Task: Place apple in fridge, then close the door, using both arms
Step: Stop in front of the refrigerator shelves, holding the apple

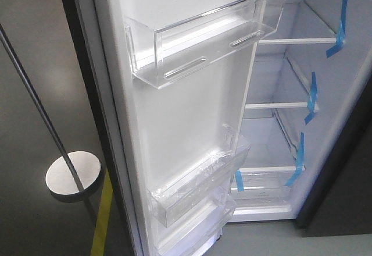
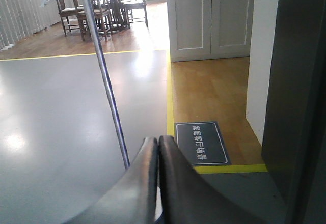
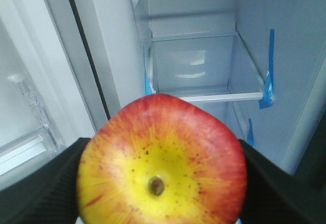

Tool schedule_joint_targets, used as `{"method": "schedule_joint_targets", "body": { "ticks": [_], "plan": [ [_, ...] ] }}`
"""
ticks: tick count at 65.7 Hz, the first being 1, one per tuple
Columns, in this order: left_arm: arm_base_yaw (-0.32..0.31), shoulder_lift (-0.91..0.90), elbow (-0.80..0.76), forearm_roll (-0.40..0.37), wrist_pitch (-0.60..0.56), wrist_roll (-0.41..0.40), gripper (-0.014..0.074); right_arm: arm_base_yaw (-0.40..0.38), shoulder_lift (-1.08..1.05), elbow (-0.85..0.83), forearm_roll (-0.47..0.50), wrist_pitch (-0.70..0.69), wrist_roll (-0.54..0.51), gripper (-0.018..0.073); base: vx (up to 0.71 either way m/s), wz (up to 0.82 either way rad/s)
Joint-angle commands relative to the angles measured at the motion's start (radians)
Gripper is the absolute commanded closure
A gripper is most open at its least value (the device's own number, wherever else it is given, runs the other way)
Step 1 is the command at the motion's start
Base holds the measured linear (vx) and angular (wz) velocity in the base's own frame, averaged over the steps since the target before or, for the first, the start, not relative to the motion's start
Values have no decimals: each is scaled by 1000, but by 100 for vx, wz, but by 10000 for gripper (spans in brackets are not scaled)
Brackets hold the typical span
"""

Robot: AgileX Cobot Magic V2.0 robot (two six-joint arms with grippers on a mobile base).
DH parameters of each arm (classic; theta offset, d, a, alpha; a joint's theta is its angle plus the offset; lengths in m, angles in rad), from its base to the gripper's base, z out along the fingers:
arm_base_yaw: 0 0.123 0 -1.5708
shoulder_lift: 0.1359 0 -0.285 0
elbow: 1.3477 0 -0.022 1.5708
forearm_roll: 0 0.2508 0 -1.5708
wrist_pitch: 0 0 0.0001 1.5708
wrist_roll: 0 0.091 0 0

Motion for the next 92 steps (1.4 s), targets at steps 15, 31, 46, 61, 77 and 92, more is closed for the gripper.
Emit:
{"method": "schedule_joint_targets", "body": {
  "ticks": [15,31,46,61,77,92],
  "plan": [
    [-5,-15,-17,-8,-67,1,602,-2,-28,-32,-3,-81,-9,363,0,0],
    [-5,-15,-17,-8,-67,1,602,-2,-28,-32,-3,-82,-9,363,0,0],
    [-5,-15,-17,-8,-67,1,602,-2,-28,-32,-3,-81,-8,363,0,0],
    [-5,-15,-17,-8,-67,1,602,-2,-29,-32,20,-128,-7,363,0,0],
    [-5,-15,-17,-8,-67,1,602,0,-25,-32,414,-217,-305,363,0,0],
    [-5,-15,-17,-8,-67,1,602,0,24,-32,1055,-164,-934,363,0,0]
  ]
}}
